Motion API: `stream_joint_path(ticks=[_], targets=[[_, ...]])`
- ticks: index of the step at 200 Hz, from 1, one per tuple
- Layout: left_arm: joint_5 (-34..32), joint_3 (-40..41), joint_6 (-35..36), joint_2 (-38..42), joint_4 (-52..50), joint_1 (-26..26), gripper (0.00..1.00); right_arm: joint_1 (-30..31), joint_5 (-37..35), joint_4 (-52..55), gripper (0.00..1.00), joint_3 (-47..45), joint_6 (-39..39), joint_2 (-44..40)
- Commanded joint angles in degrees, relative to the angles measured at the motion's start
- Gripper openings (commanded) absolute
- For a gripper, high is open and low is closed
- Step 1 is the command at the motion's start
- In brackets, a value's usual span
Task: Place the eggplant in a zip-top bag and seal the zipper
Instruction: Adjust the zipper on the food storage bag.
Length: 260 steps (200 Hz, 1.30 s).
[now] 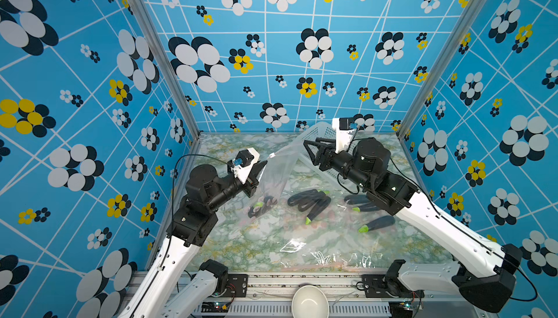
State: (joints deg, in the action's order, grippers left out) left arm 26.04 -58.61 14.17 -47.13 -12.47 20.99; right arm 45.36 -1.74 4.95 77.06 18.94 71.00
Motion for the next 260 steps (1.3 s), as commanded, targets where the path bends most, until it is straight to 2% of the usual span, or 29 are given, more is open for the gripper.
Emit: stream_joint_path(ticks=[1, 17, 35, 52, 86, 113, 143, 193, 208, 219, 235, 260], targets=[[10.37, -4.27, 1.60, -0.82, -12.40, -1.33, 0.00, -1.06, 15.91, 7.12, 0.64, 3.54, -15.43, -0.08], [14.70, -5.83, 1.41, -1.58, -14.94, -2.33, 0.00, -1.33, 21.70, 11.35, 0.71, 5.85, -21.11, 0.71], [18.24, -7.28, 1.21, -2.68, -17.15, -2.67, 0.00, -1.33, 28.88, 14.46, 0.72, 7.48, -28.87, 1.33], [20.61, -8.00, 1.32, -3.44, -18.44, -2.79, 0.00, -1.38, 32.34, 14.65, 0.74, 7.19, -34.63, 1.57], [22.18, -8.28, 0.12, -3.25, -18.15, -2.75, 0.00, -1.34, 37.83, 21.67, 0.77, 13.30, -38.76, 5.30], [20.58, -8.99, -2.32, -3.67, -18.32, -2.78, 0.00, -1.27, 43.81, 23.41, 0.79, 15.87, -36.44, 7.22], [19.60, -9.61, -4.49, -4.09, -18.30, -2.78, 0.00, -0.26, 41.50, 26.25, 0.80, 16.56, -37.42, 8.13], [22.69, -9.92, -5.47, -4.65, -17.61, -2.80, 0.00, 4.15, 26.86, 36.19, 0.78, 23.65, -45.45, 13.53], [22.66, -9.70, -5.39, -4.59, -17.72, -2.77, 0.00, 4.55, 25.83, 37.47, 0.75, 25.47, -45.83, 14.83], [22.51, -9.58, -5.00, -4.58, -18.11, -2.74, 0.00, 4.64, 25.42, 37.42, 0.67, 25.88, -45.84, 15.38], [22.39, -9.27, -4.42, -4.58, -18.62, -2.87, 0.00, 4.64, 24.54, 36.63, 0.52, 25.53, -46.24, 15.07], [20.94, -8.04, -3.80, -4.41, -18.82, -2.94, 0.00, 4.58, 24.87, 34.79, 0.21, 23.91, -46.79, 13.52]])
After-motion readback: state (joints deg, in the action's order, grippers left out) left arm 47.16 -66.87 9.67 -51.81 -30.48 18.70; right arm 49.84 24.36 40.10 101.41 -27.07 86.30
